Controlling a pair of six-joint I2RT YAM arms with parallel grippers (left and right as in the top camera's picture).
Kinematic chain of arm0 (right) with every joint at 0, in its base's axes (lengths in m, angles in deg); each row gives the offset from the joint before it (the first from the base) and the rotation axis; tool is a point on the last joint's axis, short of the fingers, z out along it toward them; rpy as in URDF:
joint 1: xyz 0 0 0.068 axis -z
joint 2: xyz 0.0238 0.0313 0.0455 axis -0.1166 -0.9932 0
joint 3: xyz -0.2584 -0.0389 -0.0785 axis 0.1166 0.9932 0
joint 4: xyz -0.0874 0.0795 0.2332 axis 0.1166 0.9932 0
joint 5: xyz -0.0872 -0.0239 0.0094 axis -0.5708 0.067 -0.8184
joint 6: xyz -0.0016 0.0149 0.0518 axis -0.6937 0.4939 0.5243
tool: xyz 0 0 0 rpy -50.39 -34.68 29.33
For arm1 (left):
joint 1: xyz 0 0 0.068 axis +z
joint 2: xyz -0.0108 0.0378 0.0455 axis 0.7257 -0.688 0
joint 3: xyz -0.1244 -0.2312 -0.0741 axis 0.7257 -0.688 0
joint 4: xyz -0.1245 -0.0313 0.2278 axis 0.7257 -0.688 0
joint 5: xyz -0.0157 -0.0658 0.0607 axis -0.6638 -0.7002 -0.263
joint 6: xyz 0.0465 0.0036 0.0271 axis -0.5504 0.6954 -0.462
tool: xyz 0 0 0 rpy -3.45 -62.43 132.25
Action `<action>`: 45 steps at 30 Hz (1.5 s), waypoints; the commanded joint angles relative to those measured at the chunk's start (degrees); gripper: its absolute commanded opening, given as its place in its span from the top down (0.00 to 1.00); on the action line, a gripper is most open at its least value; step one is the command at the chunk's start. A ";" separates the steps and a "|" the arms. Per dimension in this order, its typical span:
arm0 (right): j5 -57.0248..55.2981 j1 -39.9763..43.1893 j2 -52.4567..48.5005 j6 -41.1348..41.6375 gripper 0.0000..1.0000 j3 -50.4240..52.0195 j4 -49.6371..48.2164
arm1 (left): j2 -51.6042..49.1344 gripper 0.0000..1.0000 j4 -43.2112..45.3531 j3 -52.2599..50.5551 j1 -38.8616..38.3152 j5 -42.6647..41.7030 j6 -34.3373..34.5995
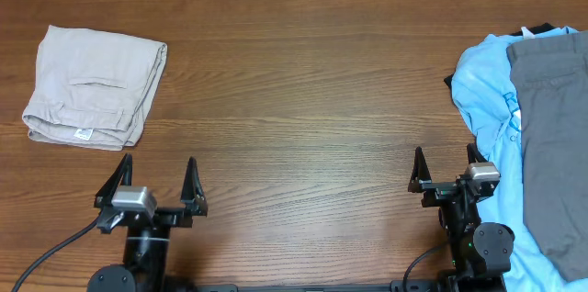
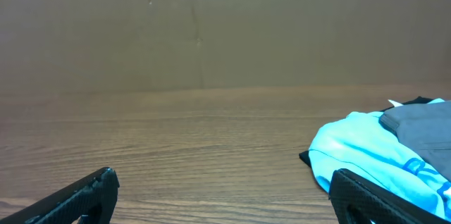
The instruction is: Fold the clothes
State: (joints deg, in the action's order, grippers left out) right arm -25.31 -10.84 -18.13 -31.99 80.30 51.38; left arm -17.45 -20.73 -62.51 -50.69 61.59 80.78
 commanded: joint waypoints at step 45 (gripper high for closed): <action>-0.74 0.22 0.68 0.46 0.00 0.59 -0.42 | 0.94 0.00 12.90 -22.60 -0.35 1.25 -3.26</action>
State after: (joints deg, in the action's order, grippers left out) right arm -25.70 -10.84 -18.13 -31.97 80.30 51.36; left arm -17.21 -8.01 -84.87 -50.69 62.08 78.62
